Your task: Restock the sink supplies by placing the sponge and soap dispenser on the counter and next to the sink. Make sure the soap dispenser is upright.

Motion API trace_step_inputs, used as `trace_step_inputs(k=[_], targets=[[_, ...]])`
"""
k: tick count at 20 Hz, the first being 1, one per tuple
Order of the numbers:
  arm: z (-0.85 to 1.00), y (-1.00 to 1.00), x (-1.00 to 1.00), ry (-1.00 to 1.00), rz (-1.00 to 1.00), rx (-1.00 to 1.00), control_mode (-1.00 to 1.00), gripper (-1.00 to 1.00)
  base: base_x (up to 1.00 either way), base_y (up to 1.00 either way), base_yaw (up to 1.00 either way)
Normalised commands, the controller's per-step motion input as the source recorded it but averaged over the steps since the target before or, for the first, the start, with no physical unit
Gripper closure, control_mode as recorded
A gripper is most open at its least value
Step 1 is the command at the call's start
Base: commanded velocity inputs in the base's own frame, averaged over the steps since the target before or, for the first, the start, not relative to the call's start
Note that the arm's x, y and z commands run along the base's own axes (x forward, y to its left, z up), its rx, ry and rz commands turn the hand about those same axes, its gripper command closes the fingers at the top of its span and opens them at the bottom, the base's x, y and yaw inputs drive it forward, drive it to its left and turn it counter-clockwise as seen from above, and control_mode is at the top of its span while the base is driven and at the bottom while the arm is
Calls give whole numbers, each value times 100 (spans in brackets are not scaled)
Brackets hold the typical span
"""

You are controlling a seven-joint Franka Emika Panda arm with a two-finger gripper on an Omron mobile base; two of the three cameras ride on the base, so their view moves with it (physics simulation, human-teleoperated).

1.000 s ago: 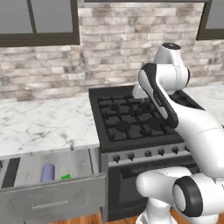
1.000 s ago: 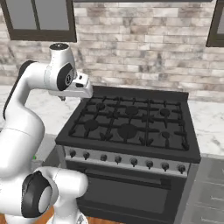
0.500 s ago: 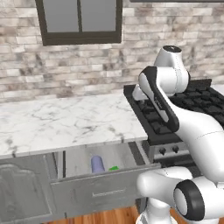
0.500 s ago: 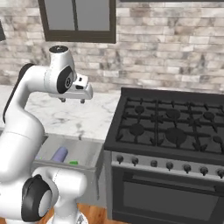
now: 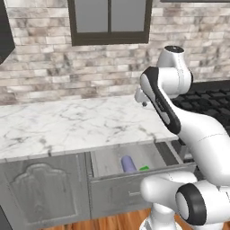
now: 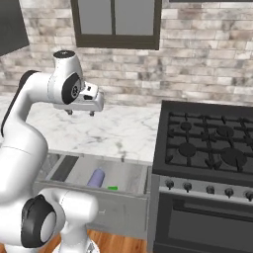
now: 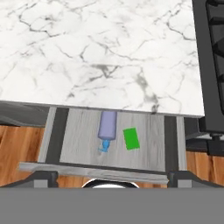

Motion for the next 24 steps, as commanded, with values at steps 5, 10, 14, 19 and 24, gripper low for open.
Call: trace_step_inputs(k=[5, 10, 14, 19, 24], targets=[[0, 0, 0, 0, 0, 0, 100, -100, -41, 0, 0], [0, 0, 0, 0, 0, 0, 100, -100, -37, 0, 0], [0, 0, 0, 0, 0, 0, 100, -100, -34, 0, 0], [-9, 0, 5, 3, 0, 0, -100, -100, -1, 0, 0], [-88, 1, 64, 11, 0, 0, -100, -100, 0, 0, 0]])
